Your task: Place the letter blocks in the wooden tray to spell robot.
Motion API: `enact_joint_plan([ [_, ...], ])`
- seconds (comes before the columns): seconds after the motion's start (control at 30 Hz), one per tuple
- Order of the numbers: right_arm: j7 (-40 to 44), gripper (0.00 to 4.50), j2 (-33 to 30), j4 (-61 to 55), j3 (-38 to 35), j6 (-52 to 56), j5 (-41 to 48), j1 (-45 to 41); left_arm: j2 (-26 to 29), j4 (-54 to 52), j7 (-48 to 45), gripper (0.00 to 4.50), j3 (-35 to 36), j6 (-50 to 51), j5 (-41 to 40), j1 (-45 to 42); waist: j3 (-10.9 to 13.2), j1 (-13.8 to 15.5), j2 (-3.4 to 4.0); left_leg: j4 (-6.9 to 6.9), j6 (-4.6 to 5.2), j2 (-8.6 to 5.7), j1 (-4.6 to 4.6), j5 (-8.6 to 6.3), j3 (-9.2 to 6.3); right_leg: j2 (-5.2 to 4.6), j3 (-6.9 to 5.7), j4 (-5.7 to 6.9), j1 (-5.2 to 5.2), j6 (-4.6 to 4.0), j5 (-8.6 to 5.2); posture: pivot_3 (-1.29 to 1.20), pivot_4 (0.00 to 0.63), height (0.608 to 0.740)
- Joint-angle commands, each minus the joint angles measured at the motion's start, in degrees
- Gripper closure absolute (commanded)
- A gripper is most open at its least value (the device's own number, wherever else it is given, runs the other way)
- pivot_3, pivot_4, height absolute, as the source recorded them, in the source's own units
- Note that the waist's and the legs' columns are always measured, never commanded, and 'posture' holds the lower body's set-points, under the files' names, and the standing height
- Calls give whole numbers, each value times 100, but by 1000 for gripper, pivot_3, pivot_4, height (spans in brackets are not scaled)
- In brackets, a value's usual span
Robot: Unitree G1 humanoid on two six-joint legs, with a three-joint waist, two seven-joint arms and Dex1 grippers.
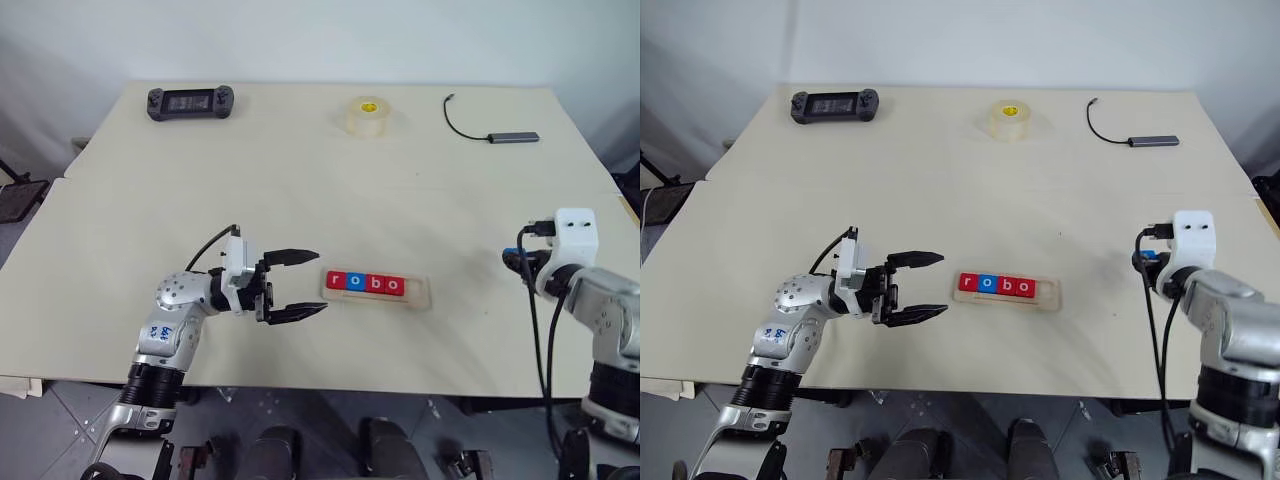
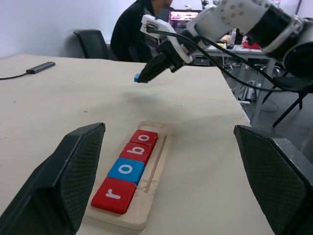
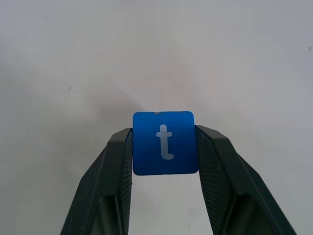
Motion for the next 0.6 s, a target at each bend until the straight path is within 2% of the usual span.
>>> enact_joint_plan([
  [0.03, -320, 3035, 501, -1235, -144, 715, 55, 283, -2, 88, -86, 0, 37, -52, -44, -189, 0, 1, 0, 0, 0, 0, 1, 0, 0, 0, 1, -1, 0, 0, 0, 0, 150, 740],
  [0.17, -517, 3035, 993, -1597, -89, 998, -36, 416, -14, 124, -129, 0, 19, -64, -40, -214, -1, -9, 1, 0, 1, -7, 2, 0, 2, -1, 4, 2, 0, 0, 0, 0, 150, 740],
  [0.33, -495, 1352, 967, -1452, -44, 1016, -19, 305, -63, 97, -97, 0, 8, -62, -40, -206, -1, -12, 1, -2, 1, -7, 4, 0, 2, 0, 4, 2, -1, 0, 0, 0, 150, 740],
  [0.47, 194, 34, 51, -1002, 69, 756, 244, 221, -72, 57, -55, 0, 33, -74, -30, -150, -1, -13, 1, -2, 3, -9, 4, 0, 4, -1, 4, 1, 0, 0, 0, 0, 150, 740],
  [0.53, 870, 34, -656, -654, 228, 287, 441, 252, -63, 38, -40, 0, 49, -83, -29, -115, -1, -8, 1, -3, 4, -9, 4, -1, 4, 0, 3, -1, 1, 0, 0, 0, 150, 740],
  [0.6, 1910, 34, -1535, -206, 512, -604, 577, 398, -63, 23, -21, 0, 58, -98, -26, -88, 0, -7, 1, -2, 8, -10, 4, -2, 4, 0, 1, -5, 3, 0, 0, 0, 150, 740],
])
